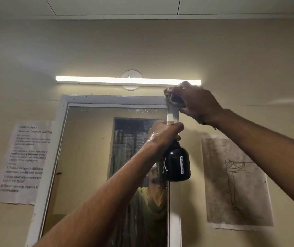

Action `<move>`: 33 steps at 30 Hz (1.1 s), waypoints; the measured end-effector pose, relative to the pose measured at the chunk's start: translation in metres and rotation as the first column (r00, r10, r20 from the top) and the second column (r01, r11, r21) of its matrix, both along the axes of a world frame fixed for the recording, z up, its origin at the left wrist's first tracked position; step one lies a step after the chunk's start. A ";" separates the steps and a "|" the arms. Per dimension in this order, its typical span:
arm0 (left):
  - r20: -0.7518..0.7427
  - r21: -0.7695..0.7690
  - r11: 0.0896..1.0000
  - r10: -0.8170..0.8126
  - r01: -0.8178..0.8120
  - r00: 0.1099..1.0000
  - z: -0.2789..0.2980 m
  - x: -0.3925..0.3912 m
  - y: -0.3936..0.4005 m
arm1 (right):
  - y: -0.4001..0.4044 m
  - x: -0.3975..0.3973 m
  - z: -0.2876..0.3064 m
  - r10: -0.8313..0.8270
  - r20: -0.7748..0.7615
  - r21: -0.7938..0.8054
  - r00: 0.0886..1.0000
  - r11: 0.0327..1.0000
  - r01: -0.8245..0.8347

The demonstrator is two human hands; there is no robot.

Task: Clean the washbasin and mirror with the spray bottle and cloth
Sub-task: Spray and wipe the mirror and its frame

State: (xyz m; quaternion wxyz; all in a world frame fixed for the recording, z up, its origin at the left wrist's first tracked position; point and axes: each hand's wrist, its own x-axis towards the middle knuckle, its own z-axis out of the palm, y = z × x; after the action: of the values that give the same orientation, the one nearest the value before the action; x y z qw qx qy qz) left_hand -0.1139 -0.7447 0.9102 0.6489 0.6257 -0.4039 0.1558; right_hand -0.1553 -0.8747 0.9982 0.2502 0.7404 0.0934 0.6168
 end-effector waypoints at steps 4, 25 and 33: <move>-0.001 0.048 0.996 -0.074 0.074 0.997 -0.011 0.001 0.008 | -0.008 0.012 -0.016 0.034 -0.101 0.013 0.994 0.999 -0.033; -0.073 0.174 0.972 -0.147 0.158 0.986 -0.075 0.007 0.037 | 0.000 0.000 -0.010 0.094 -0.286 0.143 0.954 0.988 -0.055; -0.021 0.199 0.970 -0.140 0.141 0.990 -0.100 0.009 0.038 | -0.014 0.000 -0.091 0.065 -0.419 0.029 0.906 0.998 -0.058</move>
State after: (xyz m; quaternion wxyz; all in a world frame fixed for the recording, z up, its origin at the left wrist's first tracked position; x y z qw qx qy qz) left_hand -0.1047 -0.7067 0.8103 0.5934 0.6582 -0.4586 0.0662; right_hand -0.1558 -0.8890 0.9068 0.1987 0.8543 0.1633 0.4516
